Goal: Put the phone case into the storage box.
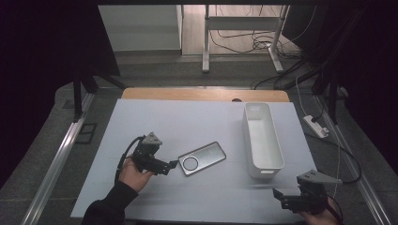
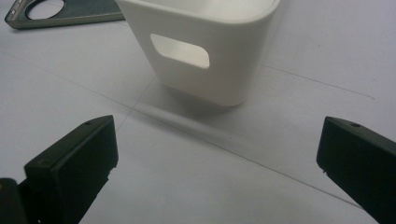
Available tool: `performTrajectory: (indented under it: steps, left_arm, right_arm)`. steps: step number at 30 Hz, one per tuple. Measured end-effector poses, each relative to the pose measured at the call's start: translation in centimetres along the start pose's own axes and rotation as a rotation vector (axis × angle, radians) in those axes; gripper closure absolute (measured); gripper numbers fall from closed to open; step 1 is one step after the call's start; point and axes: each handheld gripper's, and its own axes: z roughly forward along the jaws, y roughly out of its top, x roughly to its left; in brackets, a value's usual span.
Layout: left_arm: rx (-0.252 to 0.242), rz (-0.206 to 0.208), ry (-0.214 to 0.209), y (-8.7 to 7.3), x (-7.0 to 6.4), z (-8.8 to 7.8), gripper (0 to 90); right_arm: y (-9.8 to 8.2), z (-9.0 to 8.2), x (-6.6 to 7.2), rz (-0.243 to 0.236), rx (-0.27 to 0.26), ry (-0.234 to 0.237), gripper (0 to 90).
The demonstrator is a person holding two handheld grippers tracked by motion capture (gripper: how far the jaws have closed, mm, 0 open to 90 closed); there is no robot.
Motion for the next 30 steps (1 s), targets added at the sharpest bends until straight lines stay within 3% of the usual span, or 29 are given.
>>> performTrajectory:
  steps: [7,10,30]
  left_arm:
    - [0.009,0.019,-0.009,1.0,-0.1,0.9,0.0]
    - [-0.005,0.007,-0.031,1.4,0.0,1.3,0.0]
    - [0.020,0.062,-0.058,4.6,-0.6,3.8,0.0]
  right_arm:
    - [0.0,0.0,0.0,-0.001,0.001,0.000,0.0]
    - [0.0,0.0,0.0,-0.002,0.001,0.000,0.0]
    - [0.0,0.0,0.0,-0.004,0.006,0.004,0.0]
